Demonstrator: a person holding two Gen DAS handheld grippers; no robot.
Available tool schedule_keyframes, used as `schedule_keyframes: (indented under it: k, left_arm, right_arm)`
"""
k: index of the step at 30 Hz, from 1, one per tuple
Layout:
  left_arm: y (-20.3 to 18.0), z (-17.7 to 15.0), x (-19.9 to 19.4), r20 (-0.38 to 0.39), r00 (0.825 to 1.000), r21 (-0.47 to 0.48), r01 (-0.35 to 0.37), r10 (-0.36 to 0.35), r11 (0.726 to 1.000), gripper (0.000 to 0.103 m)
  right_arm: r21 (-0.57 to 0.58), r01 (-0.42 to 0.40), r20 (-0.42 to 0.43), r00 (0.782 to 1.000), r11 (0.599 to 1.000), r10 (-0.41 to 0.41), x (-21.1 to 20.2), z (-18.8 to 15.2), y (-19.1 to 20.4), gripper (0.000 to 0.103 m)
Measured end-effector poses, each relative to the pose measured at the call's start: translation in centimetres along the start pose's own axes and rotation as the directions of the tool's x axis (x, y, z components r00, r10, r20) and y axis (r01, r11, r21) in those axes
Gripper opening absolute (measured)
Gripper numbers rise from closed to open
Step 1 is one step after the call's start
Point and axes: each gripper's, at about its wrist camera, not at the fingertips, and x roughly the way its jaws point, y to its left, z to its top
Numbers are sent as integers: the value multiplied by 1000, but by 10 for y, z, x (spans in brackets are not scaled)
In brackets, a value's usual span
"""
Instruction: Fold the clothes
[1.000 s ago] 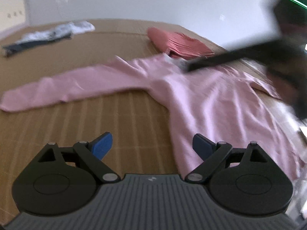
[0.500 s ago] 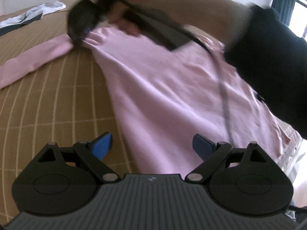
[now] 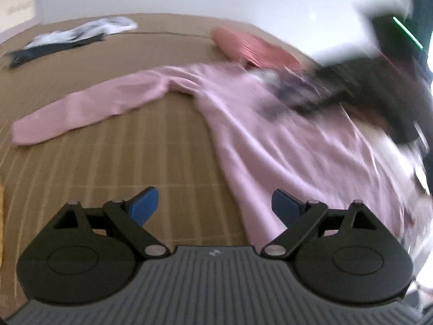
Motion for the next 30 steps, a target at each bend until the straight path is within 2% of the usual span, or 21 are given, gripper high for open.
schedule_keyframes:
  k: [2, 4, 7, 9, 13, 15, 17, 18, 20, 21, 22, 24, 25, 27, 28, 30]
  left_arm:
    - [13, 2, -6, 30, 1000, -77, -4, 7, 997, 94]
    - [18, 5, -11, 44, 999, -116, 7, -2, 993, 94]
    - [20, 8, -14, 62, 998, -149, 26, -17, 988, 94]
    - [18, 8, -13, 67, 997, -156, 40, -29, 987, 94]
    - [15, 5, -9, 72, 997, -157, 52, -41, 986, 94]
    - [17, 4, -12, 79, 996, -163, 43, -31, 986, 94]
    - [22, 4, -17, 95, 995, -185, 37, -20, 982, 94]
    - [24, 5, -19, 102, 995, -196, 34, -14, 980, 94]
    - [29, 5, -24, 118, 993, -219, 28, -2, 975, 94]
    - [31, 5, -26, 125, 992, -230, 26, 4, 973, 94]
    - [34, 5, -29, 133, 991, -241, 23, 10, 970, 94]
    - [38, 5, -32, 143, 989, -261, 11, 27, 965, 94]
    - [40, 5, -32, 141, 990, -268, 8, 31, 963, 94]
    - [42, 5, -32, 137, 990, -274, 10, 29, 962, 94]
    - [42, 4, -31, 137, 990, -274, 12, 27, 962, 94]
    - [40, 4, -30, 131, 991, -268, 15, 21, 963, 94]
  right_arm:
    - [-65, -57, 36, 998, 996, 60, -20, -23, 41, 55]
    - [-140, -116, 59, 990, 983, 125, -30, -41, 83, 55]
    - [-275, -123, 67, 987, 954, 147, -31, -59, 145, 55]
    - [-367, -66, 60, 994, 928, 94, -22, -66, 176, 55]
    - [-516, 72, 64, 997, 853, -45, -5, -71, 209, 51]
    - [-524, 90, 43, 996, 847, -79, -3, -68, 209, 6]
    - [-426, 62, 17, 998, 902, -60, -2, -57, 192, 5]
    - [-348, 52, 40, 998, 936, -41, -8, -55, 179, 5]
    - [-119, 30, 159, 987, 992, -11, -31, -50, 148, 5]
    - [7, -9, 221, 975, 1000, 7, -43, -49, 129, 5]
    - [128, -55, 271, 962, 990, 18, -54, -50, 109, 5]
    - [292, -128, 329, 944, 948, 26, -69, -55, 79, 6]
    - [339, -157, 336, 941, 928, 36, -73, -58, 68, 7]
    - [356, -211, 280, 953, 910, 112, -68, -62, 59, 16]
    - [344, -219, 228, 963, 913, 145, -62, -65, 60, 18]
    - [269, -160, 109, 985, 950, 134, -49, -70, 74, 18]
